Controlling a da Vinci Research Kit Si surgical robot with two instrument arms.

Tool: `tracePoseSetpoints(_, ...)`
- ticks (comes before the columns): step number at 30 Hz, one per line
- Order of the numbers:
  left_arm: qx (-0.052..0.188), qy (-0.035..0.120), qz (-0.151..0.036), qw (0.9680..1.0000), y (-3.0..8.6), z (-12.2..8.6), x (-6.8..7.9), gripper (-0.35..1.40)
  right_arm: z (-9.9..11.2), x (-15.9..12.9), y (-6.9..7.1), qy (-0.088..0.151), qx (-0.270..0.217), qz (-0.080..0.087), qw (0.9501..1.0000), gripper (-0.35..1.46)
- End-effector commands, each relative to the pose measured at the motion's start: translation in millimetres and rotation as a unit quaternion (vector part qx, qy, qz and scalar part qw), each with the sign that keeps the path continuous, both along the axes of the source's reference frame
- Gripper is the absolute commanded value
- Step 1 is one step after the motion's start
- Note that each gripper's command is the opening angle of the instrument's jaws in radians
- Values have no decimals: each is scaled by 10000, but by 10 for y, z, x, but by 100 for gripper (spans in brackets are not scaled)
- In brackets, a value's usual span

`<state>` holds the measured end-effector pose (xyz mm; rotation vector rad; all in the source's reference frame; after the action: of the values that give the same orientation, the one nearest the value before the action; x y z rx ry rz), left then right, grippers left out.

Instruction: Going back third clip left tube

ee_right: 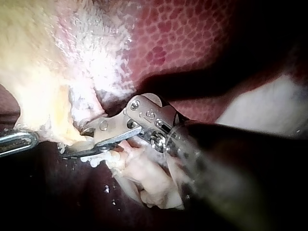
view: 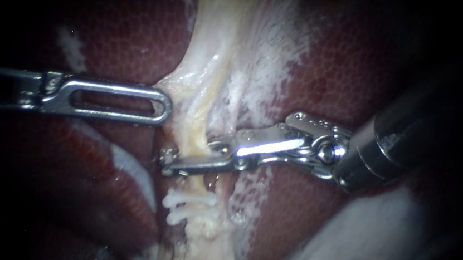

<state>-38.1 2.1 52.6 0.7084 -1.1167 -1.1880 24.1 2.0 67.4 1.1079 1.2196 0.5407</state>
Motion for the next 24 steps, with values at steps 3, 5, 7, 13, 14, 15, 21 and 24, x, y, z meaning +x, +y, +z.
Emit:
tracePoseSetpoints(3, 0, -1, 1, 10000, 0, 0, 0, -35, 0, 0, 0, 0, 0, 0, 10000, -35)
tracePoseSetpoints(5, 0, -1, 1, 10000, 0, 0, 0, -35, 0, 0, 0, 1, 0, 0, 10000, -35)
tracePoseSetpoints(7, 0, -1, 1, 10000, 0, 0, 0, -35, 0, 0, 0, 0, 0, 0, 10000, -35)
tracePoseSetpoints(13, 0, 0, 0, 10000, 0, 0, 0, -35, -1, 0, -1, 15, -59, 8, 10000, -35)
tracePoseSetpoints(14, 0, 0, 0, 10000, 0, 0, 0, -35, -2, 0, -2, 54, -139, -8, 9999, -35)
tracePoseSetpoints(15, 0, 0, 0, 10000, 0, 0, 0, -35, -2, 0, -2, 76, -195, -11, 9998, -18)
tracePoseSetpoints(21, 0, 1, 0, 10000, -1, -1, 0, -35, -6, 3, -5, 230, -672, 2, 9975, 40)
tracePoseSetpoints(24, 0, 1, -1, 10000, -1, -1, 0, -35, -7, 6, -5, 219, -925, 110, 9954, 50)
